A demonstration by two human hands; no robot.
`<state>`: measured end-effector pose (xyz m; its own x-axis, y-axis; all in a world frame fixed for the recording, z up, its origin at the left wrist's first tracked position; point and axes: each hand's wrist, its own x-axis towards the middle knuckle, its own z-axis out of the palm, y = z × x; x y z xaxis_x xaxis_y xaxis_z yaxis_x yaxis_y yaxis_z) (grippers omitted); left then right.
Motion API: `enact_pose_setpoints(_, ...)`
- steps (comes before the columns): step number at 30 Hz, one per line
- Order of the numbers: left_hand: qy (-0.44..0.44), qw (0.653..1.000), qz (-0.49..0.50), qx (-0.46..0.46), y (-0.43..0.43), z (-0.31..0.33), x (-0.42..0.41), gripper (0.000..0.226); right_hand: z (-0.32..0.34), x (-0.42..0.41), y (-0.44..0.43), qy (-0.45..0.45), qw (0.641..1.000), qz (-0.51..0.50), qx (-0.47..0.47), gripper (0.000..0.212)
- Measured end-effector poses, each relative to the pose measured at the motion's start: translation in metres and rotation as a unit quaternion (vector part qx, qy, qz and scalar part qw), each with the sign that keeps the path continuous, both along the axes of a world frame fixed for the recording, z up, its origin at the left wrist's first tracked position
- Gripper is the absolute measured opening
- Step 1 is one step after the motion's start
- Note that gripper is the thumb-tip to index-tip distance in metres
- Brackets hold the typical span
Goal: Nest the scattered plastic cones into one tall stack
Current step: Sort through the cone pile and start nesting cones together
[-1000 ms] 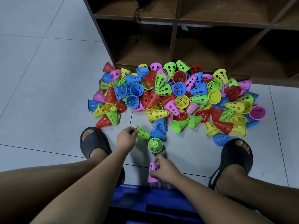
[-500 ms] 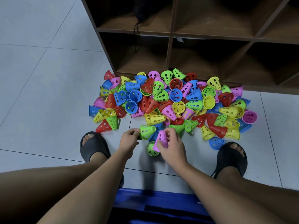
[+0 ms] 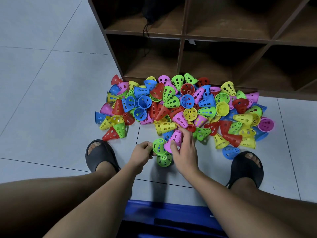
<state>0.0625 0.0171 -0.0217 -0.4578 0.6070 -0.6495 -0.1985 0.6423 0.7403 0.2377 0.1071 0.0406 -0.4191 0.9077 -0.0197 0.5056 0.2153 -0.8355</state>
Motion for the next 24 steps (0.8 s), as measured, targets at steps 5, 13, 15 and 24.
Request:
enact_pose_setpoints(5,0.040,0.997,-0.060,-0.005,-0.002,0.002,0.004,0.029,0.003,-0.005,0.005,0.008,1.000,-0.014,0.002,0.056)
enact_pose_setpoints(13,0.147,0.980,-0.128,-0.047,-0.010,-0.005,0.027,0.023,-0.016,-0.002,-0.014,-0.073,0.994,0.081,0.007,0.058)
enact_pose_setpoints(15,0.144,0.982,-0.108,-0.049,-0.011,-0.008,0.029,0.014,-0.023,0.001,-0.020,-0.105,0.988,0.108,0.016,0.055)
enact_pose_setpoints(24,0.183,0.978,-0.093,-0.047,-0.004,-0.017,0.019,0.008,-0.060,0.016,-0.009,-0.121,0.988,0.099,0.017,0.034)
